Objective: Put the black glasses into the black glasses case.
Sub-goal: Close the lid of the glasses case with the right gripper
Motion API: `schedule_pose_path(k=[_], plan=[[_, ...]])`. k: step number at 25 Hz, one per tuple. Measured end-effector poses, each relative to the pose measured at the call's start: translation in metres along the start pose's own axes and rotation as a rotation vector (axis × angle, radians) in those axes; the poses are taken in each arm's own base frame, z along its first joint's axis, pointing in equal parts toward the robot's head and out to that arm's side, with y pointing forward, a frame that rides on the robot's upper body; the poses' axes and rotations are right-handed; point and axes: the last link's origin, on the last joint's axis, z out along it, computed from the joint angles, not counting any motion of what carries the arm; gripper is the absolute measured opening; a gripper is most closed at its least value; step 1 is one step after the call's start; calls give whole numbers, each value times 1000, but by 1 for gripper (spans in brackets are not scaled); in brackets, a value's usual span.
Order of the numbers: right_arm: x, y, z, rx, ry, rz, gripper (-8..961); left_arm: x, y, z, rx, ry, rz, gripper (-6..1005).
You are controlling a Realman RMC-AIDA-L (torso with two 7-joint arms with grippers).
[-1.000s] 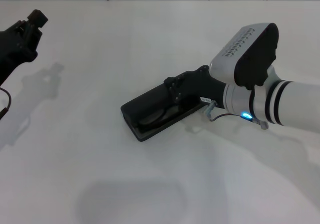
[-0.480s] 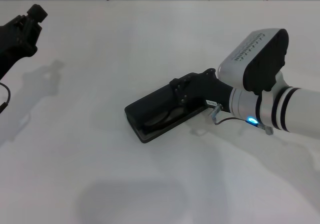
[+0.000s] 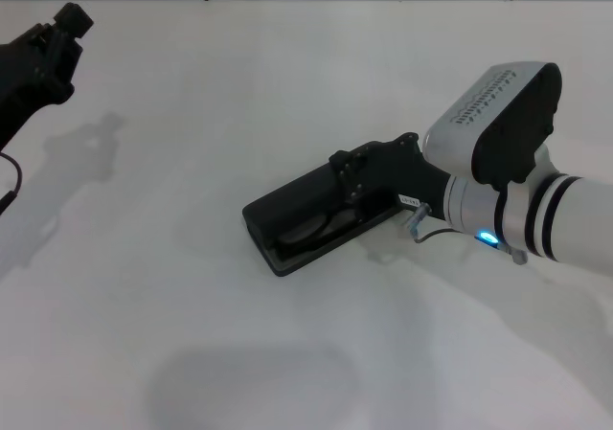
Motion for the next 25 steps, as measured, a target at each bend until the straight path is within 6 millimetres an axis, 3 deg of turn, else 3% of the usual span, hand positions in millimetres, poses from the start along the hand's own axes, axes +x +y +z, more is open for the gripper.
schedule_pose_path(k=[19,25], plan=[[2,10,-3,5,-21,0,24,4,-2,2,-2,7,10,41],[-17,-12,-9,44,-69,-6,24,4,-2,3,-3,8,13,41]])
